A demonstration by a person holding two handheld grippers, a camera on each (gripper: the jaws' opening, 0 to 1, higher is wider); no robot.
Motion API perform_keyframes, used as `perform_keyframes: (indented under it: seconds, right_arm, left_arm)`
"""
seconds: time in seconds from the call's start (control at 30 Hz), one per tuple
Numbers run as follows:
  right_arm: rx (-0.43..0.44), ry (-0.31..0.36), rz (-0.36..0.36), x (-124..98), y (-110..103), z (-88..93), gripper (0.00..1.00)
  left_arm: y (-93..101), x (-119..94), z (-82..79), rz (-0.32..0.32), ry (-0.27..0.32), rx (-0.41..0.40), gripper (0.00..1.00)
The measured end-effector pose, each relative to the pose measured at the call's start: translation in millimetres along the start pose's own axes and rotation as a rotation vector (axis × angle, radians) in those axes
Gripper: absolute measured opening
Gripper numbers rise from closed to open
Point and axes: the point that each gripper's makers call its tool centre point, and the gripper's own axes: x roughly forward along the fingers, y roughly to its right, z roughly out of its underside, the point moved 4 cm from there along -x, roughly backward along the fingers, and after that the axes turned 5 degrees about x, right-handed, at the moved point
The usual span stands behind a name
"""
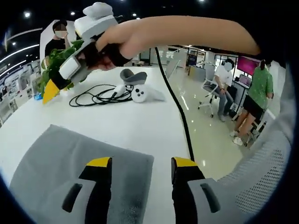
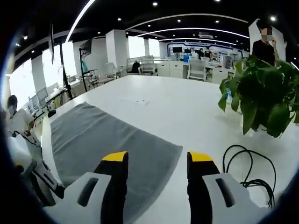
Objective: Fold the towel on the table until its edges align and the towel forms a compact rectangular stack.
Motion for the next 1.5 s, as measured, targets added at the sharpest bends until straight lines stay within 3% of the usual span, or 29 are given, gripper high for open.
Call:
perform_keyframes:
  seconds: [0.17, 0.27, 0.53, 0.77, 0.93, 1.0, 1.1, 1.27, 1.5]
  right_arm:
    - [0.012, -0.011, 0.006, 9.0, 4.9, 2.3, 0.5]
    - [0.013, -0.009, -0.004, 13.7, 6.0, 4.1, 0.5]
    - [0.007, -0.047, -0.009, 20.4, 8.1, 11.9, 0.5]
    - [0.018, -0.038, -0.005, 21.8, 13.2, 9.8, 0.5]
    - [0.022, -0.053, -0.009, 28.6, 13.3, 15.3, 0.49]
    - [0.026, -0.058, -0.01, 31.0, 12.7, 17.2, 0.49]
    - [0.022, -0.072, -0.016, 34.9, 10.3, 20.0, 0.49]
    - [0.018, -0.085, -0.021, 42.2, 10.2, 22.2, 0.48]
    - [0.02, -0.104, -0.018, 53.1, 13.0, 26.5, 0.46]
  left_arm:
    - [6.1, 15.7, -2.1, 0.03, -0.03, 0.077, 0.5]
    - [10.6, 25.9, 3.3, 0.053, -0.068, 0.126, 0.42]
    - [13.7, 39.0, 15.6, 0.072, -0.106, 0.132, 0.31]
    - [12.6, 48.5, 21.7, 0.064, -0.099, 0.055, 0.27]
    - [10.3, 49.0, 20.8, 0.023, -0.087, 0.053, 0.23]
    - [8.7, 48.9, 21.4, -0.007, -0.085, 0.119, 0.2]
    - [11.1, 50.0, 23.1, -0.028, -0.051, 0.074, 0.19]
    - [10.8, 50.6, 22.3, -0.042, -0.045, 0.075, 0.09]
    - [9.6, 50.6, 21.8, -0.026, -0.046, 0.081, 0.07]
